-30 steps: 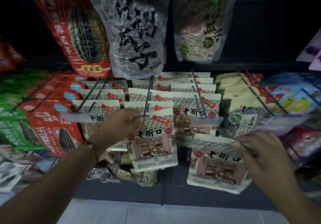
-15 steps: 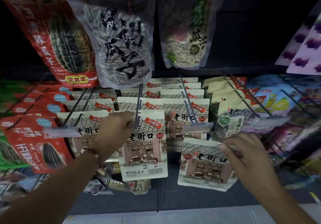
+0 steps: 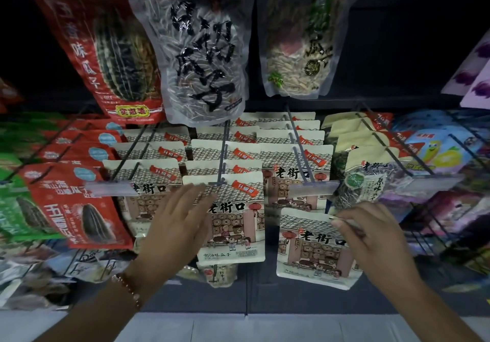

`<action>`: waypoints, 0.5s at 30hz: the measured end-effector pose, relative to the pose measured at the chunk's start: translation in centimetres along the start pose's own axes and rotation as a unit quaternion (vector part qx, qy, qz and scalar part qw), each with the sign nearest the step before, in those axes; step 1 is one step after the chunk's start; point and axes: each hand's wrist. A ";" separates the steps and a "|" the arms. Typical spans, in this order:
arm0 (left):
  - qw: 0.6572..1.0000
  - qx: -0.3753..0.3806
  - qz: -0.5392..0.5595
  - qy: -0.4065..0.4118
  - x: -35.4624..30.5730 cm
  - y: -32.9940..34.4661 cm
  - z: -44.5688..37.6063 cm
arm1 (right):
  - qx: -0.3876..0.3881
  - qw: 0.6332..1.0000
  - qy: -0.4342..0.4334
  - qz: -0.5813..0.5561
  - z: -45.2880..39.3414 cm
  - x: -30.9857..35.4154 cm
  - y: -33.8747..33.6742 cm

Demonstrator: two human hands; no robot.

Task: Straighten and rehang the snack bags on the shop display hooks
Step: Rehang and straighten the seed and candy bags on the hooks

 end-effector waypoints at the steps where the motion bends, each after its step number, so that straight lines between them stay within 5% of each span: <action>1: 0.999 -0.002 0.024 0.021 -0.7 -0.1 0.5 | 0.002 1.000 -0.003 -0.002 0.0 0.0 0.2; 5: 0.994 0.019 0.093 0.051 -5.4 0.1 1.2 | 0.006 1.000 -0.023 0.005 -0.2 0.1 0.7; 15: 0.983 0.114 0.131 -0.059 -12.6 0.5 -6.0 | 0.022 0.999 -0.021 -0.031 -0.8 0.0 0.4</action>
Point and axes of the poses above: each hand's wrist, its own z-axis away from the middle knuckle, its own y-axis out of the palm, x = y × z, and after that the axes turned 14 degrees about -x, right-handed
